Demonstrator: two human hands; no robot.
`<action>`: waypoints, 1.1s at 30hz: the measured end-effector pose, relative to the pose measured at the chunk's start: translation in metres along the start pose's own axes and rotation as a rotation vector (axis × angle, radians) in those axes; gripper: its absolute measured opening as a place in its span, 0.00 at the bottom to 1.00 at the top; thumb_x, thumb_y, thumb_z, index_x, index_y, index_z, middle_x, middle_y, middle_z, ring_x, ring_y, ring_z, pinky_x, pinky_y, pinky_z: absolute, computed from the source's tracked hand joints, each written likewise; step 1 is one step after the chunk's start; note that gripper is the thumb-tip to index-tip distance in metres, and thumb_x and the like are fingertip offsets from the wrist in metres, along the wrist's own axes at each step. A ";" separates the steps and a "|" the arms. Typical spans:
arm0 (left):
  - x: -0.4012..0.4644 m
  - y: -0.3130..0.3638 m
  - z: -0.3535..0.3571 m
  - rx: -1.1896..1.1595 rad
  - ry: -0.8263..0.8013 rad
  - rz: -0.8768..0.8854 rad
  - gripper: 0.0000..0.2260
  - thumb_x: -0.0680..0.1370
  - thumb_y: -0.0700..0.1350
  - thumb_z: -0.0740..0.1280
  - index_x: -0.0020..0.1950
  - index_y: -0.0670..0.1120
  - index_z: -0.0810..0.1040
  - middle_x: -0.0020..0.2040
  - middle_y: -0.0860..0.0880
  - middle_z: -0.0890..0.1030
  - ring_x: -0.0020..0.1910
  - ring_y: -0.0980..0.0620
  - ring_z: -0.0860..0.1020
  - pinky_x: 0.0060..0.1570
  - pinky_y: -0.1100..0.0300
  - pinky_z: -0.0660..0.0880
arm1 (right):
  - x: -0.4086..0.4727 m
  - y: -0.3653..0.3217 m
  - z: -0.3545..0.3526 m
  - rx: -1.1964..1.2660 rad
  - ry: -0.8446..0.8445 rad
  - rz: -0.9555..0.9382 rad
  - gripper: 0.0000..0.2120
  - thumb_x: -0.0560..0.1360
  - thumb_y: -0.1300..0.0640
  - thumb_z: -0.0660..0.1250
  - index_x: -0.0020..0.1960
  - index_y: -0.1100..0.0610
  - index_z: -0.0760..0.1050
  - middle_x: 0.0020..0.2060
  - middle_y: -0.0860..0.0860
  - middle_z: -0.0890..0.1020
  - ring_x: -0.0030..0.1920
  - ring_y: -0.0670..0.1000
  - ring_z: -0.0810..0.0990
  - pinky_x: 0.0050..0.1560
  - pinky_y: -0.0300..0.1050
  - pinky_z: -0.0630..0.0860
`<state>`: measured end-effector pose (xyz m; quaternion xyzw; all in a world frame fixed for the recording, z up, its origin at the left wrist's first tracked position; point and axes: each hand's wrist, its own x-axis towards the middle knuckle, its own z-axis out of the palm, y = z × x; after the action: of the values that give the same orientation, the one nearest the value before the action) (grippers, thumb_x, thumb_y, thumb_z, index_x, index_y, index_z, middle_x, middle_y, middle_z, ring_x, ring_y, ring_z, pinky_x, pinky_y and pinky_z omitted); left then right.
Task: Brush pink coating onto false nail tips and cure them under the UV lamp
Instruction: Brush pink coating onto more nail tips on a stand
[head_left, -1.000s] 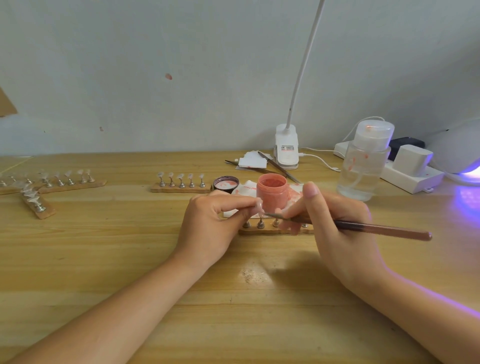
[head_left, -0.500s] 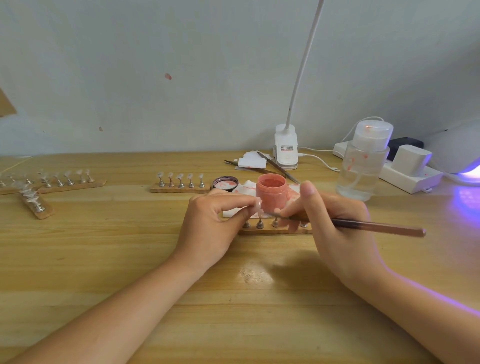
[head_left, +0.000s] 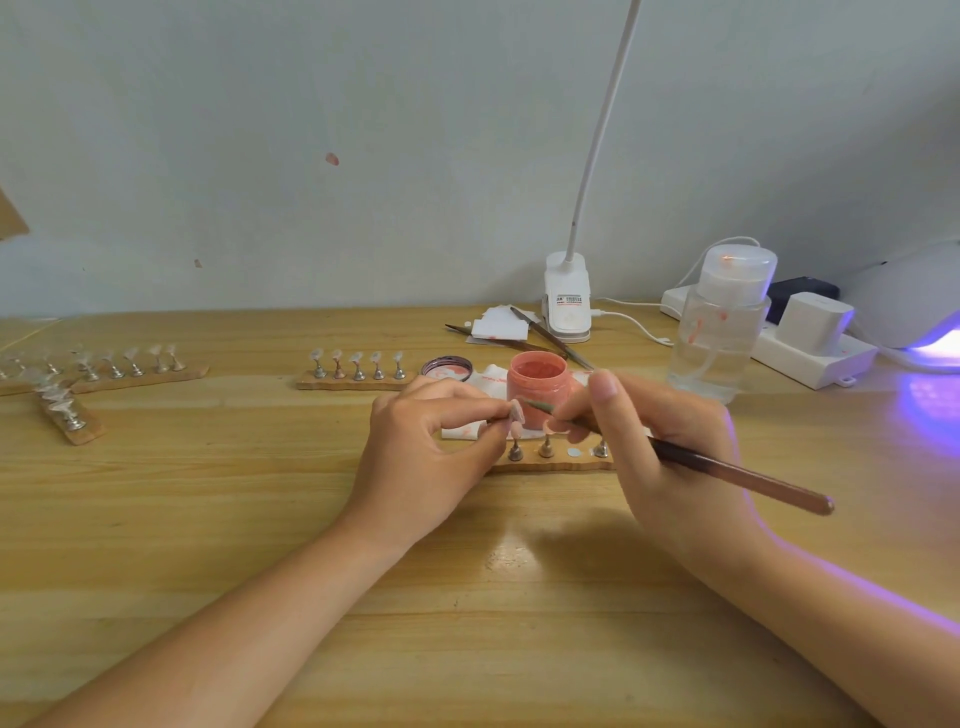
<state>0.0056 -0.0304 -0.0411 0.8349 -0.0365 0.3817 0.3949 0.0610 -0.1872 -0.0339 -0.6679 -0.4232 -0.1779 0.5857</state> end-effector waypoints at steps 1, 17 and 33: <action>0.000 0.001 0.001 0.003 0.002 -0.005 0.08 0.67 0.44 0.68 0.42 0.57 0.81 0.36 0.60 0.80 0.42 0.62 0.74 0.53 0.41 0.68 | -0.001 0.000 0.000 0.010 -0.007 0.020 0.21 0.76 0.50 0.55 0.34 0.60 0.79 0.29 0.50 0.80 0.31 0.45 0.78 0.34 0.45 0.75; -0.001 0.000 0.001 0.046 -0.033 -0.014 0.07 0.67 0.47 0.68 0.41 0.59 0.79 0.37 0.56 0.81 0.42 0.61 0.74 0.52 0.41 0.67 | 0.000 0.002 -0.002 -0.060 -0.047 -0.049 0.22 0.77 0.49 0.56 0.32 0.60 0.79 0.27 0.47 0.79 0.30 0.44 0.77 0.32 0.41 0.74; -0.001 0.003 0.000 0.041 -0.038 -0.033 0.07 0.67 0.46 0.68 0.39 0.59 0.78 0.37 0.59 0.80 0.43 0.62 0.74 0.54 0.41 0.67 | 0.002 0.001 -0.003 -0.050 -0.057 -0.052 0.21 0.77 0.51 0.56 0.32 0.60 0.77 0.26 0.49 0.78 0.29 0.43 0.76 0.31 0.41 0.73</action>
<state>0.0041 -0.0327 -0.0398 0.8504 -0.0223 0.3599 0.3831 0.0637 -0.1892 -0.0329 -0.6759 -0.4524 -0.1843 0.5519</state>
